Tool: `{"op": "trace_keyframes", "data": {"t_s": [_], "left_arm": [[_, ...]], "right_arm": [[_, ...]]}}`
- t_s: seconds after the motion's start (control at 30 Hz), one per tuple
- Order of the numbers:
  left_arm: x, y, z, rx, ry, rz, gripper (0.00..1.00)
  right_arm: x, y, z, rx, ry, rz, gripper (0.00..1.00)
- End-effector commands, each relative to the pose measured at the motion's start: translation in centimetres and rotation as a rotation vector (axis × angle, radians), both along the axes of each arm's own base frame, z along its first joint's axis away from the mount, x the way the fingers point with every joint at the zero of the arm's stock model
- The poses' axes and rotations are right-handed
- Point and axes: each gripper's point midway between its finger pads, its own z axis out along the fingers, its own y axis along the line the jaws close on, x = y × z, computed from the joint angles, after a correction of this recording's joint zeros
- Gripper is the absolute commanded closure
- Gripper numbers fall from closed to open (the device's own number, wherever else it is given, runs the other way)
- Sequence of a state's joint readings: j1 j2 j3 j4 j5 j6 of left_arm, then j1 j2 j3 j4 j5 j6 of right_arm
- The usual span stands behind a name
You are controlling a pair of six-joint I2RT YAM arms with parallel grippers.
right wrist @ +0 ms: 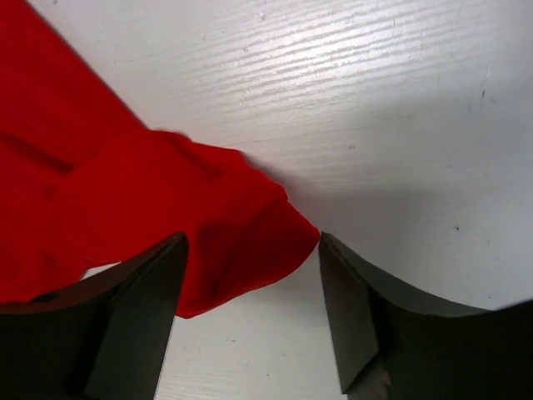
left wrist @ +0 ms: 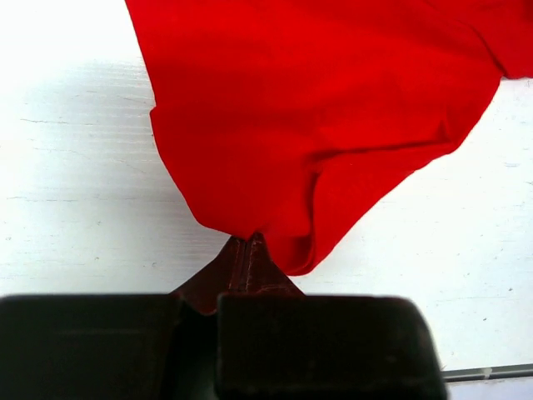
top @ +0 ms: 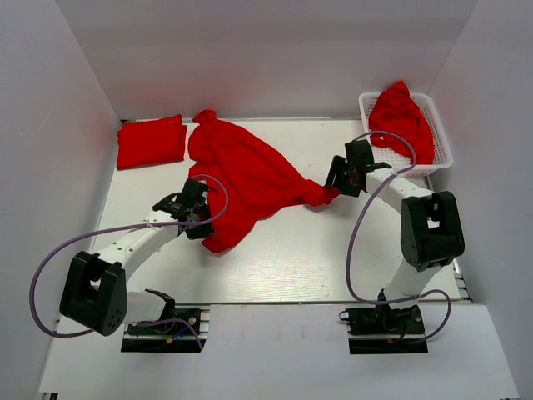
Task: Fold and stack the t-shirts
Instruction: Flatten out the tshirt
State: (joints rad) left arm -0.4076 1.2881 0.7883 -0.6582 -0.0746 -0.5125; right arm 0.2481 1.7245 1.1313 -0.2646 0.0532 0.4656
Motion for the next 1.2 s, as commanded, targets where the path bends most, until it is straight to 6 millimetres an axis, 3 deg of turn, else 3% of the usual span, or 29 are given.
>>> {"op": "trace_keyframes", "data": {"t_s": [0.0, 0.03, 0.1, 0.13, 0.23, 0.27, 0.33, 0.37, 0.4, 0.47, 0.53, 0.57, 0.6, 0.63, 0.67, 0.7, 0.73, 0.77, 0.8, 0.87, 0.9, 0.93, 0.97, 1.0, 1.03, 1.07, 1.1, 1.13, 1.17], "left_arm": [[0.4, 0.2, 0.6, 0.003, -0.019, 0.006, 1.00], [0.4, 0.2, 0.6, 0.003, -0.019, 0.006, 1.00], [0.4, 0.2, 0.6, 0.003, -0.019, 0.006, 1.00], [0.3, 0.4, 0.5, 0.015, -0.014, 0.010, 1.00], [0.5, 0.7, 1.2, 0.017, -0.026, 0.033, 1.00], [0.4, 1.0, 1.2, 0.029, -0.021, 0.037, 1.00], [1.6, 0.7, 3.2, 0.011, -0.085, 0.044, 1.00], [2.1, 0.5, 3.8, 0.004, -0.102, 0.044, 1.00], [2.7, 0.6, 5.1, 0.006, -0.144, 0.039, 1.00], [5.1, 0.1, 9.3, -0.020, -0.283, 0.038, 1.00], [7.4, 0.0, 13.8, -0.029, -0.415, 0.056, 1.00], [7.9, 0.3, 15.7, -0.026, -0.467, 0.067, 1.00], [8.9, 0.7, 18.1, -0.021, -0.548, 0.092, 1.00], [9.7, 0.9, 21.2, -0.015, -0.624, 0.090, 1.00], [10.1, 1.9, 22.9, 0.024, -0.672, 0.130, 1.00], [10.6, 2.5, 26.5, 0.035, -0.752, 0.146, 1.00], [10.9, 3.1, 28.1, 0.055, -0.788, 0.174, 1.00], [10.9, 4.7, 30.0, 0.100, -0.829, 0.249, 1.00], [10.9, 5.3, 33.3, 0.100, -0.894, 0.282, 1.00], [10.4, 7.3, 36.4, 0.158, -0.959, 0.345, 1.00], [10.1, 7.7, 39.0, 0.153, -1.020, 0.355, 1.00], [10.0, 7.8, 41.0, 0.145, -1.078, 0.358, 1.00], [9.5, 8.2, 42.7, 0.158, -1.120, 0.350, 1.00], [8.9, 8.4, 45.4, 0.138, -1.187, 0.353, 1.00], [8.5, 8.6, 46.5, 0.156, -1.209, 0.334, 1.00], [7.4, 9.1, 49.1, 0.141, -1.270, 0.348, 1.00], [6.9, 9.2, 50.3, 0.140, -1.297, 0.335, 1.00], [5.6, 9.4, 52.7, 0.131, -1.354, 0.317, 1.00], [4.9, 9.3, 53.9, 0.121, -1.384, 0.301, 1.00]], "right_arm": [[-0.8, 0.0, -1.3, 0.016, 0.050, -0.023, 0.33], [-0.8, -0.2, -1.8, 0.011, 0.061, -0.037, 0.42], [-0.8, -0.7, -2.3, -0.010, 0.070, -0.063, 0.50], [-0.6, -1.1, -2.6, -0.025, 0.067, -0.082, 0.67], [-0.4, -2.0, -2.9, -0.068, 0.066, -0.114, 0.86], [-0.3, -2.2, -2.7, -0.078, 0.058, -0.125, 1.00], [0.0, -2.8, -2.4, -0.108, 0.031, -0.137, 1.00], [0.7, -2.8, -0.7, -0.111, -0.036, -0.105, 1.00], [0.7, -2.9, -0.4, -0.119, -0.056, -0.095, 1.00], [2.4, -2.3, 4.6, -0.109, -0.246, -0.009, 1.00], [2.2, -2.1, 7.4, -0.102, -0.346, 0.027, 1.00], [3.0, -2.0, 9.7, -0.138, -0.447, 0.085, 1.00], [2.6, -2.2, 12.8, -0.138, -0.530, 0.093, 1.00], [2.6, -2.2, 14.1, -0.150, -0.570, 0.113, 1.00], [2.6, -2.8, 15.5, -0.202, -0.612, 0.137, 1.00], [2.0, -2.8, 18.7, -0.209, -0.689, 0.147, 1.00], [1.6, -3.1, 19.7, -0.229, -0.710, 0.151, 1.00], [1.1, -3.8, 21.9, -0.276, -0.764, 0.156, 1.00], [0.3, -4.2, 24.0, -0.297, -0.817, 0.162, 1.00], [-0.9, -5.5, 27.8, -0.345, -0.903, 0.122, 1.00], [-1.4, -5.9, 29.2, -0.369, -0.936, 0.117, 1.00], [-3.2, -6.5, 32.6, -0.383, -1.023, 0.096, 1.00], [-3.8, -6.8, 33.8, -0.395, -1.052, 0.087, 1.00], [-5.7, -7.3, 36.3, -0.425, -1.124, 0.088, 1.00], [-6.6, -7.4, 38.3, -0.425, -1.175, 0.086, 1.00], [-7.3, -7.5, 39.1, -0.457, -1.193, 0.113, 1.00], [-9.1, -7.7, 41.4, -0.454, -1.255, 0.106, 1.00], [-10.2, -7.9, 43.3, -0.453, -1.296, 0.101, 1.00], [-11.3, -7.8, 44.3, -0.454, -1.307, 0.126, 1.00]]}}
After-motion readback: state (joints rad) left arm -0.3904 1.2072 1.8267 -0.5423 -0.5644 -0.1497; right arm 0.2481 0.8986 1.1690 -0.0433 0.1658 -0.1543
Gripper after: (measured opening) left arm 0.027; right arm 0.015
